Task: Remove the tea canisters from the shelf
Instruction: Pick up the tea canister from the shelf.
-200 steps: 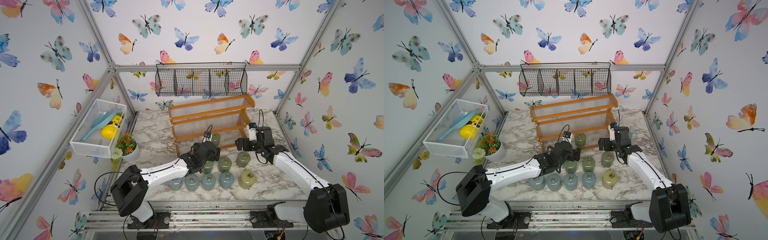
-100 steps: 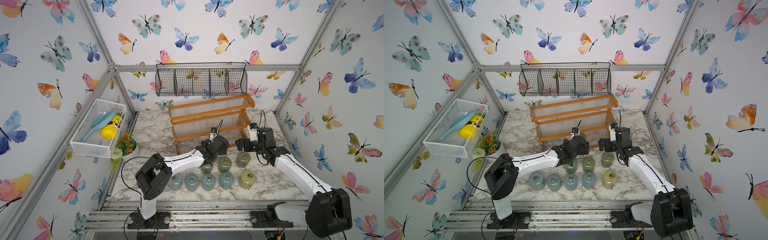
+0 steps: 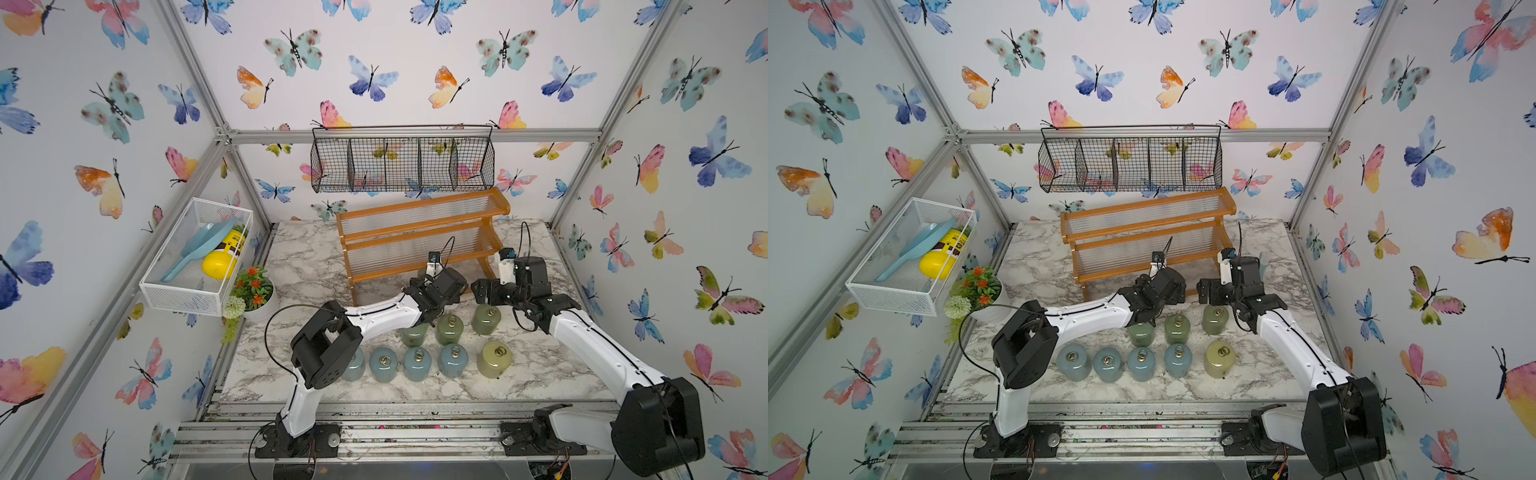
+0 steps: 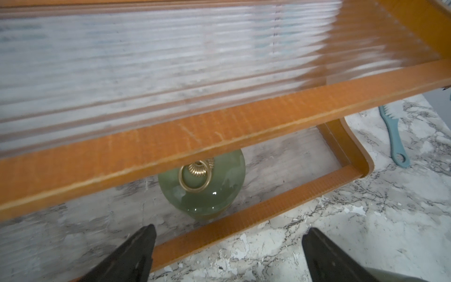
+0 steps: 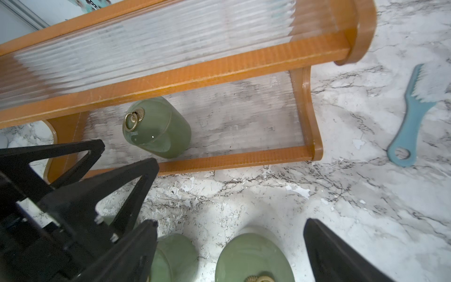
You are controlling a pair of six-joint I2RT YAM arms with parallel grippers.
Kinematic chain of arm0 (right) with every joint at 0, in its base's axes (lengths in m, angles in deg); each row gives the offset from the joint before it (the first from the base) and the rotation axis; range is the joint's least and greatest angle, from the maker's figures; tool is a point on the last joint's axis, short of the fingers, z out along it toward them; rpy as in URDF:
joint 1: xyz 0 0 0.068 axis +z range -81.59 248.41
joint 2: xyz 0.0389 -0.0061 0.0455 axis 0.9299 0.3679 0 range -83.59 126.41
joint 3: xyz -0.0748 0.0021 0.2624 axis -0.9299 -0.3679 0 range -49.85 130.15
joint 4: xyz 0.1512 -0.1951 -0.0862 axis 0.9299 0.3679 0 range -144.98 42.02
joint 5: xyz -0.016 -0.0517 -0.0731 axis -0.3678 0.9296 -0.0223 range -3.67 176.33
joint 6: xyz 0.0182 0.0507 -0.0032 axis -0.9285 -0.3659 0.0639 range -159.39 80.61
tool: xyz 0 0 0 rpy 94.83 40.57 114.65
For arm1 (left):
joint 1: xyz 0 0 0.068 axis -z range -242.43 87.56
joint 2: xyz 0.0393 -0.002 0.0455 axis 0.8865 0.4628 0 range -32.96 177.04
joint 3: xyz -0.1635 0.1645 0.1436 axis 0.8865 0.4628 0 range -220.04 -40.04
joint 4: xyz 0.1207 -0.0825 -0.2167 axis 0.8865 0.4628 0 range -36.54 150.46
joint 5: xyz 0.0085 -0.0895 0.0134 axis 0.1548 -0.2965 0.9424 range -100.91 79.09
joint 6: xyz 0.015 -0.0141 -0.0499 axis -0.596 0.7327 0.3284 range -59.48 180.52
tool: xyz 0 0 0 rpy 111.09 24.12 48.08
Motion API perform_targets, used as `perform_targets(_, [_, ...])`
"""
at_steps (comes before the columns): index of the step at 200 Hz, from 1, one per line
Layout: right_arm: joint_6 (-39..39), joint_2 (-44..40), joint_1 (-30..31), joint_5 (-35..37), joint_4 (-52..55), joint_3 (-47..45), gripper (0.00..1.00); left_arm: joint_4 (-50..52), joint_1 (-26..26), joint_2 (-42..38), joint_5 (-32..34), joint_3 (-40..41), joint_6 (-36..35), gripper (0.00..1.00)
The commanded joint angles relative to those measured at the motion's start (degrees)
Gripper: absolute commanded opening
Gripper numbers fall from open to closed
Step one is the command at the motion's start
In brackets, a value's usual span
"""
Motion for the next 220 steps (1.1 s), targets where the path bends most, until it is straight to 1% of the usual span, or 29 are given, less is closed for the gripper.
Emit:
perform_targets(1, [0.0, -1.7, -0.2, 0.3, 0.7, -0.7, 1.00, 1.2, -0.7, 2.2, 2.1, -1.4, 0.0, 0.98])
perform_targets(28, [-0.1, -2.5, -0.2, 0.7, 1.3, -0.9, 1.00, 0.5, -1.7, 3.2, 1.4, -1.6, -0.3, 0.99])
perform_targets(109, [-0.4, -3.1, -0.2, 0.6, 2.5, -0.4, 1.00, 0.5, -3.7, 6.8, 2.0, -4.9, -1.8, 0.98])
perform_targets(193, [0.0, -3.4, -0.2, 0.4, 3.1, -0.4, 1.00, 2.2, -4.3, 12.0, 4.7, -11.1, -3.3, 0.98])
perform_targets(220, [0.2, -3.5, -0.2, 0.4, 3.2, -0.5, 1.00, 2.0, -4.6, 12.6, 5.0, -11.4, -3.8, 0.98])
